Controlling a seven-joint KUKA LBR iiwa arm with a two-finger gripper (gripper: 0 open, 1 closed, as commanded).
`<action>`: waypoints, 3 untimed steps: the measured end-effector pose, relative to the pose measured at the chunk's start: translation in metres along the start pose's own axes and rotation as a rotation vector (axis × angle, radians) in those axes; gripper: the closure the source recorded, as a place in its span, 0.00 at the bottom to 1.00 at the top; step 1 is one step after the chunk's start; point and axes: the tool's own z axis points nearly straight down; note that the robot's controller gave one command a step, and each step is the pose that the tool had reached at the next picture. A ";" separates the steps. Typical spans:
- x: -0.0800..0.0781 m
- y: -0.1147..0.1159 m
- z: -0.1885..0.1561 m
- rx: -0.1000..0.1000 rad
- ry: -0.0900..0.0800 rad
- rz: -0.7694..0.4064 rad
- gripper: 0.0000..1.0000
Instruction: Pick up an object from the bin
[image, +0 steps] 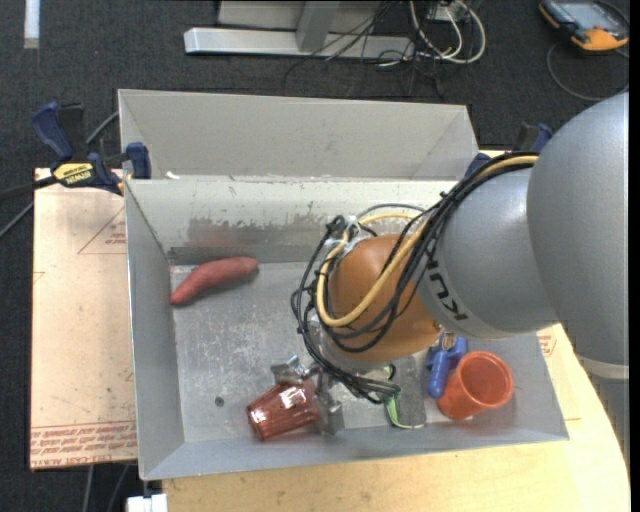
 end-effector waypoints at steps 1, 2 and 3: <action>0.000 0.000 0.000 0.000 0.000 0.000 1.00; 0.000 0.000 0.000 0.000 0.000 0.000 1.00; 0.000 0.000 0.000 0.000 0.000 0.000 1.00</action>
Offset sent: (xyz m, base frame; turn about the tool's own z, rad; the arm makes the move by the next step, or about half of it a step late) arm 0.0000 0.0000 0.0000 0.0000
